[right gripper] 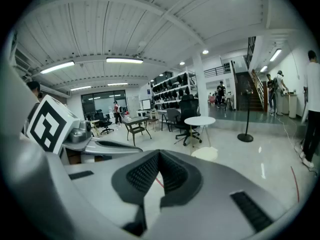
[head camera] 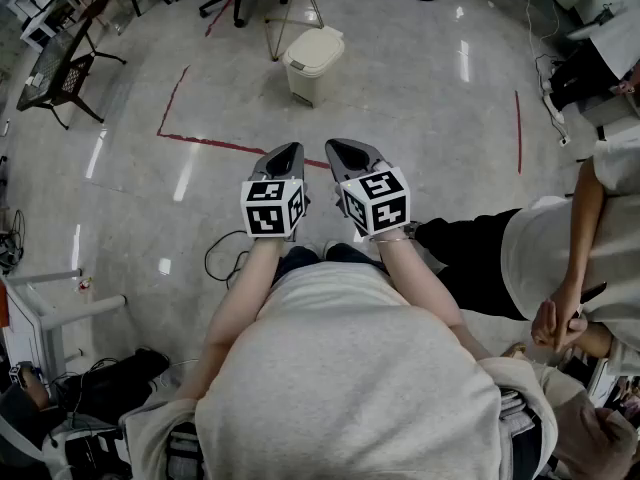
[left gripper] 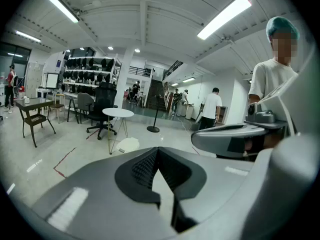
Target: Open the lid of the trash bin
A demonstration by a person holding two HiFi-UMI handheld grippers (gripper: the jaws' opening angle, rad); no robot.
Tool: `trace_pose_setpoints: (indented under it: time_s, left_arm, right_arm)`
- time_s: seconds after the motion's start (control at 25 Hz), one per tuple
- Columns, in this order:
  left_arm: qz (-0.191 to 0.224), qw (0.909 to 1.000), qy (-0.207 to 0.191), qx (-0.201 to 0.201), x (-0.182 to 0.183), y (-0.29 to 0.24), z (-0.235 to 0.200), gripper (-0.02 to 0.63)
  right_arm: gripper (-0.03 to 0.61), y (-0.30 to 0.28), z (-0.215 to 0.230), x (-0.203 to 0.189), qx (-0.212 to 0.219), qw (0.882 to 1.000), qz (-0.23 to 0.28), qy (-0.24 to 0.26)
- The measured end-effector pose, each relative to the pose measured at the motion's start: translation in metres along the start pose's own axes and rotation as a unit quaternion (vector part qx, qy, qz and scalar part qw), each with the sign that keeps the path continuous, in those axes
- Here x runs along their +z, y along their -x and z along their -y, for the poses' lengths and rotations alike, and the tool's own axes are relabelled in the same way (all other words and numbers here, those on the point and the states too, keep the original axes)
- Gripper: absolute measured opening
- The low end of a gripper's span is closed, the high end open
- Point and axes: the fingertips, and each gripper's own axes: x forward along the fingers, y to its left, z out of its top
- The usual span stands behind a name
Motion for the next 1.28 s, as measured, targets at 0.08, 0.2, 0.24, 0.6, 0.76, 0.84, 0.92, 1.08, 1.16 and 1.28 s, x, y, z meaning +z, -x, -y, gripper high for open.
trace_pose_setpoints:
  time_s: [0.08, 0.2, 0.24, 0.6, 0.76, 0.84, 0.92, 1.08, 1.16, 1.28]
  left_arm:
    - [0.001, 1.0, -0.001, -0.001, 0.001, 0.0, -0.003, 0.009]
    - [0.0, 1.0, 0.0, -0.001, 0.0, -0.003, -0.005, 0.008]
    - [0.0, 1.0, 0.002, 0.001, 0.0, -0.003, -0.004, 0.008]
    - [-0.001, 0.9997, 0.01, 0.022, -0.001, 0.001, -0.018, 0.009]
    - [-0.004, 0.9995, 0.016, 0.025, -0.009, 0.001, -0.019, 0.009]
    - [-0.002, 0.9995, 0.016, 0.027, -0.009, 0.002, -0.022, 0.009]
    - [-0.001, 0.9995, 0.016, 0.028, -0.008, 0.001, -0.023, 0.009]
    - [-0.001, 0.9995, 0.018, 0.027, -0.004, -0.001, -0.021, 0.009]
    - [0.0, 0.9995, 0.019, 0.027, -0.003, -0.003, -0.018, 0.009]
    - [0.012, 0.9994, 0.024, 0.019, 0.0, -0.004, -0.014, 0.009]
  right_arm:
    - [0.0, -0.005, -0.002, 0.001, 0.001, 1.0, 0.0, -0.001]
    - [0.0, -0.009, -0.001, 0.001, 0.003, 1.0, -0.001, -0.002]
    - [0.0, -0.009, 0.0, 0.001, 0.003, 1.0, -0.001, -0.003]
    - [0.0, -0.017, -0.002, 0.0, 0.016, 1.0, -0.006, -0.007]
    - [0.0, -0.017, -0.004, -0.007, 0.02, 1.0, -0.012, -0.005]
    - [0.0, -0.019, -0.006, -0.008, 0.022, 1.0, -0.012, -0.005]
    - [0.0, -0.021, -0.006, -0.008, 0.024, 1.0, -0.009, -0.007]
    - [0.0, -0.02, -0.003, -0.003, 0.032, 0.999, 0.003, -0.025]
    - [0.0, -0.018, 0.0, -0.002, 0.034, 0.999, 0.006, -0.03]
    - [0.0, -0.013, 0.005, 0.002, 0.033, 0.999, 0.018, -0.031]
